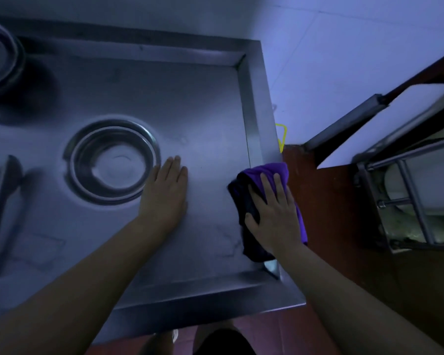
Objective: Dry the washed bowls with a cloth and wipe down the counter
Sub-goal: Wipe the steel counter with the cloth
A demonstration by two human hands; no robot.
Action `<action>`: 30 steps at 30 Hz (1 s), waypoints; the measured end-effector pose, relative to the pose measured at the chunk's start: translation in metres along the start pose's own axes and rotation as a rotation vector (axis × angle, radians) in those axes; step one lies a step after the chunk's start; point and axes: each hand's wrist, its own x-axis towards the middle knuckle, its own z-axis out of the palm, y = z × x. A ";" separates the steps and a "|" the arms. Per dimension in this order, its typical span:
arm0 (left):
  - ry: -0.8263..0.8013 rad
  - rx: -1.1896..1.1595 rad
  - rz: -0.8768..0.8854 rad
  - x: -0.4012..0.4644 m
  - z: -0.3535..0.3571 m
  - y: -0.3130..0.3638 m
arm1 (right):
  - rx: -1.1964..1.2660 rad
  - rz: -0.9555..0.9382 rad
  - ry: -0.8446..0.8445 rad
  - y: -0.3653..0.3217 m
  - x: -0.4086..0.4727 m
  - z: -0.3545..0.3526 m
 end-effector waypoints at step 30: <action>0.248 -0.365 -0.884 -0.211 0.049 -0.226 | 0.106 -0.389 -0.165 -0.322 -0.011 0.023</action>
